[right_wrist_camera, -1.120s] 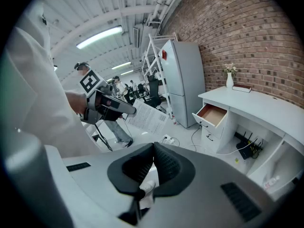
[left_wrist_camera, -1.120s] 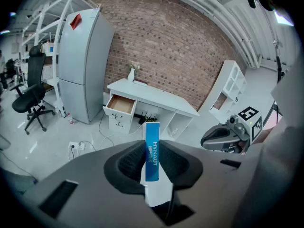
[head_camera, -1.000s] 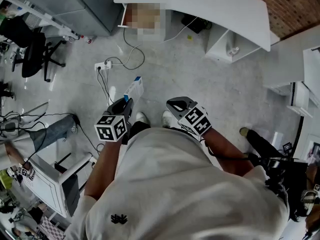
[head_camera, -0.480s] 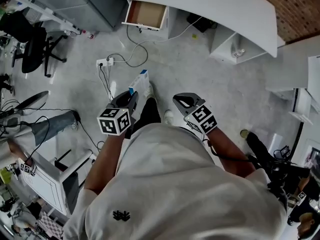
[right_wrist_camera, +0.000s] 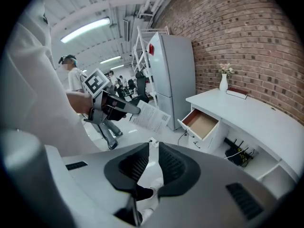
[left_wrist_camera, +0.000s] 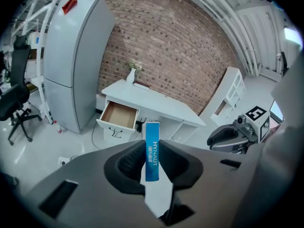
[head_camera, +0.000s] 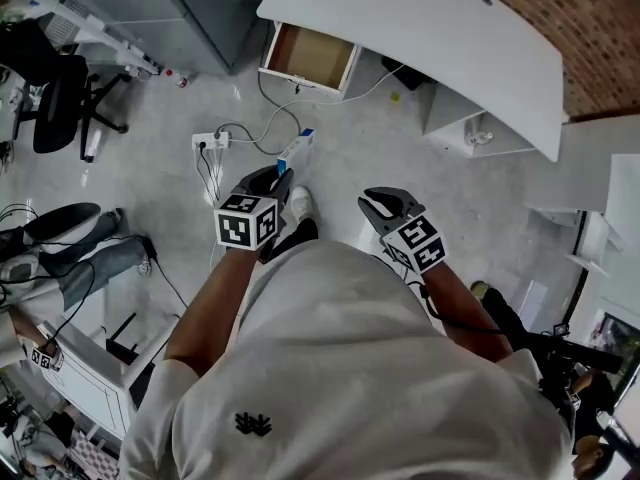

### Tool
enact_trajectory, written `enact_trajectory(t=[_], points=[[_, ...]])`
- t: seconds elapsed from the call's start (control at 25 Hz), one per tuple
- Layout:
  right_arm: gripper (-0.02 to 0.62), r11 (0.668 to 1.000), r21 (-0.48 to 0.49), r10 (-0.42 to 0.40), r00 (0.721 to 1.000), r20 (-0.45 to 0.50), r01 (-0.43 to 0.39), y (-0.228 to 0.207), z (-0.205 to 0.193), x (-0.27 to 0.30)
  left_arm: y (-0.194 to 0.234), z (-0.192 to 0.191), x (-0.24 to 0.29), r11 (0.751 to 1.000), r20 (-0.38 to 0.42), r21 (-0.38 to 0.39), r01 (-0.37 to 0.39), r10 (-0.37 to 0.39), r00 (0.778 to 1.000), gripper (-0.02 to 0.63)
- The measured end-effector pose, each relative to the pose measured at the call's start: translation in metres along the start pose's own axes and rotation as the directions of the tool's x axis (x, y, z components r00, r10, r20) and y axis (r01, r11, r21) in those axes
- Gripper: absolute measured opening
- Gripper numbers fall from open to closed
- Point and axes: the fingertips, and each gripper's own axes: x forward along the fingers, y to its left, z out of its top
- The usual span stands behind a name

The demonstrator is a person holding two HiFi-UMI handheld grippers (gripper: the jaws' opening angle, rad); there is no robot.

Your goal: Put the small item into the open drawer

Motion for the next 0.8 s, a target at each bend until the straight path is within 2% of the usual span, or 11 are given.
enact_trajectory(t=[0.12,0.4,0.64,0.8], points=[[0.084,1.000,-0.005,-0.004,1.000,-0.017,0.003,-0.019,0.029,0.032,0.031,0.023,0.016,1.000,-0.004,0.004,0.007,-0.007,1.000,0.091],[0.078,0.999,-0.039,0.011,1.000,-0.016,-0.011,-0.031,0.080,0.083,0.083,0.048,0.037,1.000,-0.020,-0.015,0.001,-0.002,1.000,0.091],[0.072,0.998,-0.031,0.046,0.998,-0.036,-0.048,-0.079,0.103,0.113,0.117,0.083,0.079,0.998,-0.026,-0.055,-0.032,0.030,0.999,0.091],[0.071,0.995,-0.037,0.093,0.995,-0.038,-0.094,-0.119,0.133,0.136,0.142,0.112,0.113,0.993,-0.038,-0.095,-0.073,0.069,0.997,0.091]])
